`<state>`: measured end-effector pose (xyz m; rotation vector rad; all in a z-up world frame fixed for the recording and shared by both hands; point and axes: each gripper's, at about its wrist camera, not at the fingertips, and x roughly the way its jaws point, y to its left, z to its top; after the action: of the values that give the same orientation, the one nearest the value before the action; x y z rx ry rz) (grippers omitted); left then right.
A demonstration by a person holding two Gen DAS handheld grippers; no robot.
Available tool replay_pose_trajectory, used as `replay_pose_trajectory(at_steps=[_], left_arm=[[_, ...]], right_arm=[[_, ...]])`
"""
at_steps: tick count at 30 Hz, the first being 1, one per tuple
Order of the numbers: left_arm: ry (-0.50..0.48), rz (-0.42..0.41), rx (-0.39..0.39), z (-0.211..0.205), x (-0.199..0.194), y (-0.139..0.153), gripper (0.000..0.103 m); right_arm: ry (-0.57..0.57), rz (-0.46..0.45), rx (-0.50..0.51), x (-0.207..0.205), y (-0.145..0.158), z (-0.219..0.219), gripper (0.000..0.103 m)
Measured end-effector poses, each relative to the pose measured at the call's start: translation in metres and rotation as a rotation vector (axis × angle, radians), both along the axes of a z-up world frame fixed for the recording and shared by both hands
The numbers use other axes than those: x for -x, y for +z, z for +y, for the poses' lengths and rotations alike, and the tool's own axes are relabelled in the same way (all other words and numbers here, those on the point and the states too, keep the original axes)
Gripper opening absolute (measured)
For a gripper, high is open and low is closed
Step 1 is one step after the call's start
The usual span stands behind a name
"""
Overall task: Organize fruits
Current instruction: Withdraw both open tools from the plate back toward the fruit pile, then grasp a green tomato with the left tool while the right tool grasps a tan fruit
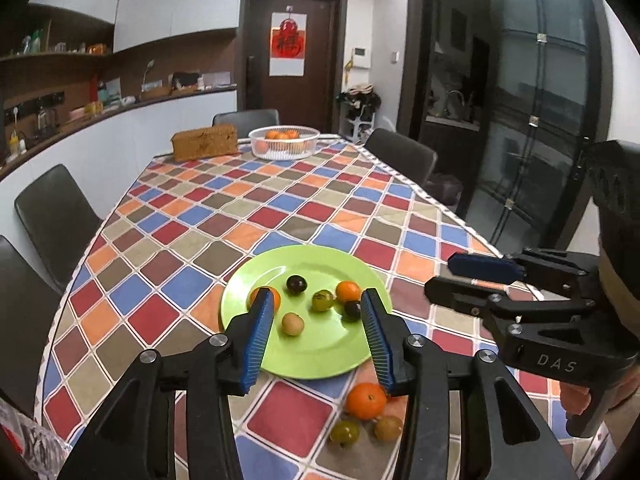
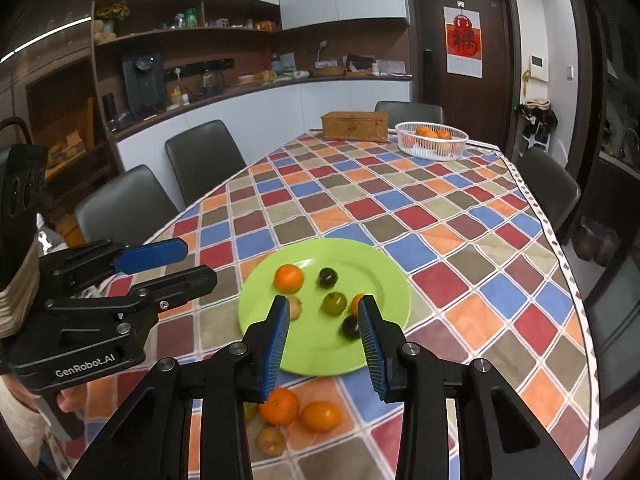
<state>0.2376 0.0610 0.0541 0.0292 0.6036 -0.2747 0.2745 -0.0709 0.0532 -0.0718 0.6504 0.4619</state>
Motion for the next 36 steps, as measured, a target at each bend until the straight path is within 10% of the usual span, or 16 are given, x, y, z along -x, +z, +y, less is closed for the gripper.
replay_pose_trajectory(at_steps=[36], left_arm=[[-0.326, 0.089, -0.244, -0.012, 0.051, -0.085, 0.064]], right_arm=[[0.106, 0.243, 0.125, 0.057, -0.092, 0.027, 0.044]])
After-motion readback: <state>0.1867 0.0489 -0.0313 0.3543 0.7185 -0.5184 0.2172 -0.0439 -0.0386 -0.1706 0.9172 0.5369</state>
